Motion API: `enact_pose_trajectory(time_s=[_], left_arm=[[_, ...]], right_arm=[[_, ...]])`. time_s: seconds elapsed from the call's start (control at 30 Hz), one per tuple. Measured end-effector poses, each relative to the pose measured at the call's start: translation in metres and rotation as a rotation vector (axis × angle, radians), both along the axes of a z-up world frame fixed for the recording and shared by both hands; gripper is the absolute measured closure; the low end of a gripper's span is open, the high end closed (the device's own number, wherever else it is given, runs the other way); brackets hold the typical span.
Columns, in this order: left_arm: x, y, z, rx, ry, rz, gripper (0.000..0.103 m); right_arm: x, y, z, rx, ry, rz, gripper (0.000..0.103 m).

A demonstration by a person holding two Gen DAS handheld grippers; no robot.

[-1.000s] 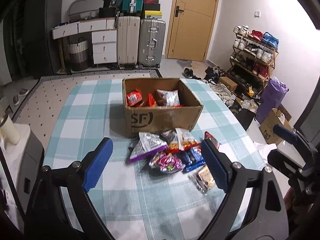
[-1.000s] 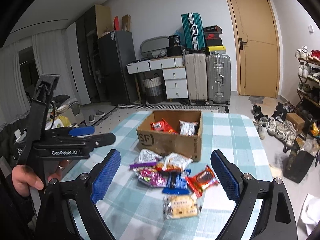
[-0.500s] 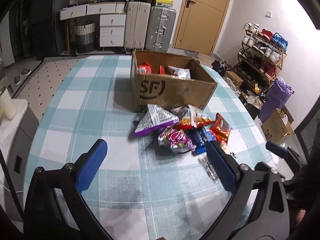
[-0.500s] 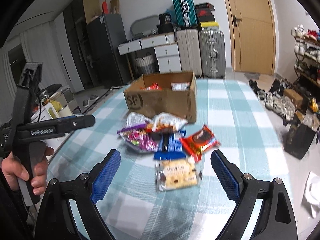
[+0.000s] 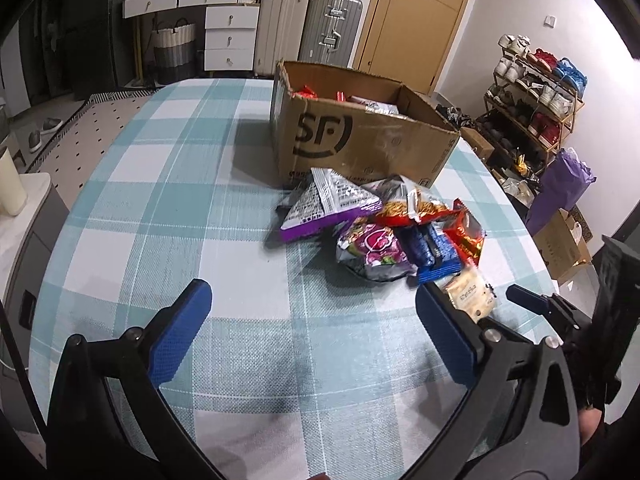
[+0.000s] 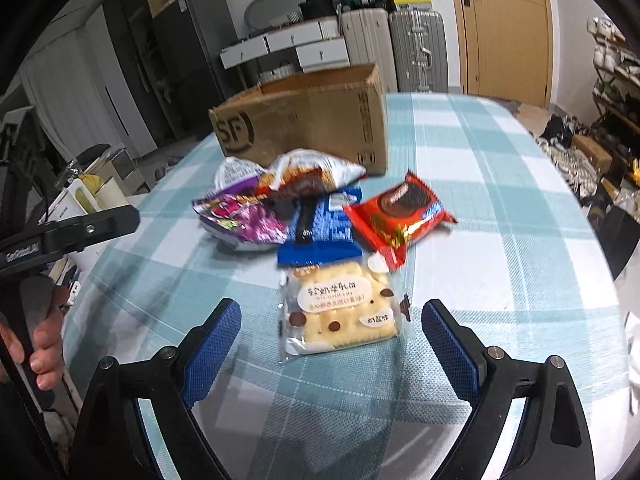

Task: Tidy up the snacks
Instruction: 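Grasp the cream cracker pack with the right tool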

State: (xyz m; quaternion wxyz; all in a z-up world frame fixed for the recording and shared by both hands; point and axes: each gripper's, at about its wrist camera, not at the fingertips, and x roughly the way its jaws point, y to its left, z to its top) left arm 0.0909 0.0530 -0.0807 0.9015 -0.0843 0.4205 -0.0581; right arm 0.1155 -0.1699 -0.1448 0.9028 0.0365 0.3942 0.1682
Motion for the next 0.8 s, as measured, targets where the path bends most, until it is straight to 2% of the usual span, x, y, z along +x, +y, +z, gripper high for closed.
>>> enact_pose_trajectory(time_s=[0.27,0.4,0.43,0.5,0.53,0.67,0.8], left_arm=[[0.005,0.006,-0.009,-0.012,0.022,0.005,0.002],[0.009,0.011,-0.014,-0.019,0.039,0.010,0.002],[0.009,0.012,-0.016,-0.020,0.044,0.011,0.002],[0.010,0.013,-0.020,-0.022,0.052,0.013,0.002],[0.010,0.013,-0.021,-0.024,0.057,0.012,0.002],[0.010,0.013,-0.024,-0.028,0.066,0.013,0.002],[0.009,0.015,-0.024,-0.029,0.066,0.017,0.002]], right_arm=[[0.021,0.004,-0.017,-0.033,0.060,0.001,0.010],[0.022,0.012,-0.018,-0.071,0.054,0.010,0.010],[0.022,0.014,-0.018,-0.082,0.050,0.016,0.012],[0.022,0.020,-0.018,-0.126,0.041,0.015,0.023],[0.021,0.023,-0.018,-0.140,0.040,0.021,0.024],[0.018,0.039,-0.019,-0.238,0.018,0.051,0.039],[0.017,0.035,-0.017,-0.216,0.010,0.052,0.042]])
